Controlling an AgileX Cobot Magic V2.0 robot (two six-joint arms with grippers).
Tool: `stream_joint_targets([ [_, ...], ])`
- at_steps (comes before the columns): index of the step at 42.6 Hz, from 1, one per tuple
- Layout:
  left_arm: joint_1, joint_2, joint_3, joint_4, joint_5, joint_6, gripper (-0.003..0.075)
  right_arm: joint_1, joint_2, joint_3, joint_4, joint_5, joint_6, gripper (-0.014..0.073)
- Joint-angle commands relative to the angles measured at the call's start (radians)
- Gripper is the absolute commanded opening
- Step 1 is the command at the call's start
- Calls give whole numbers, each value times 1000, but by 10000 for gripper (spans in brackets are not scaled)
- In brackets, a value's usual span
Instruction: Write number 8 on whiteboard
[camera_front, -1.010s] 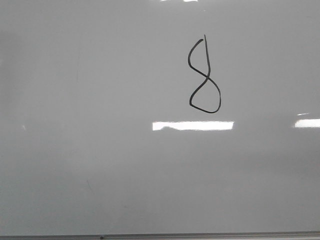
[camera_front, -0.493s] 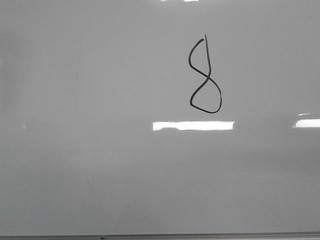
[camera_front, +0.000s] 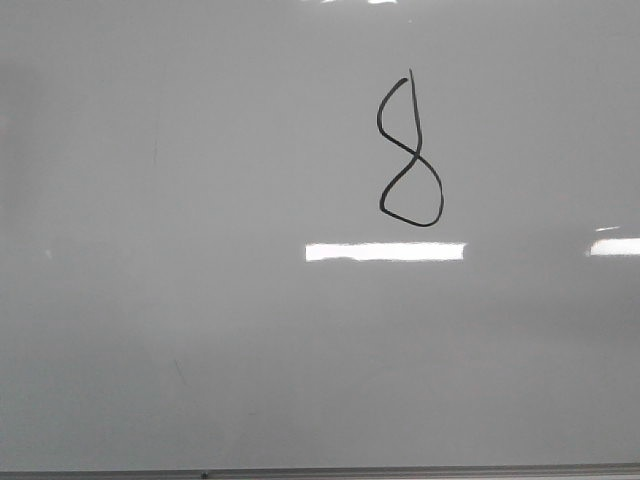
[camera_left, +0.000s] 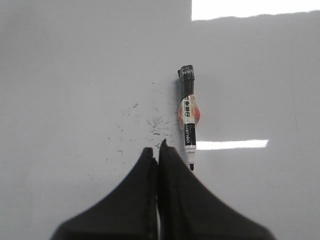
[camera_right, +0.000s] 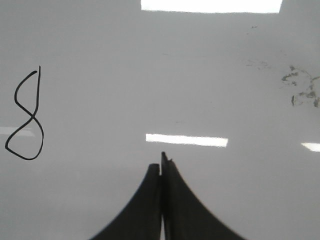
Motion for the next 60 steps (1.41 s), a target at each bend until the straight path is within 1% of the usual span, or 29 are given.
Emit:
stream_joint_targets([
  [1, -8, -13, 15, -10, -87, 0, -21, -8, -19, -2, 8, -86, -15, -69],
  [6, -8, -13, 15, -10, -87, 0, -20, -15, -19, -2, 8, -85, -15, -69],
  [13, -8, -13, 15, -10, -87, 0, -21, -54, -19, -2, 8, -76, -14, -69],
  [27, -8, -13, 15, -10, -87, 0, -21, -16, -19, -2, 13, -85, 6, -69],
  [31, -8, -13, 15, -10, -87, 0, -20, -16, -19, -2, 14, -92, 36, -69],
  [60, -8, -13, 15, -10, -87, 0, -21, -16, -18, -2, 14, -89, 34, -69],
])
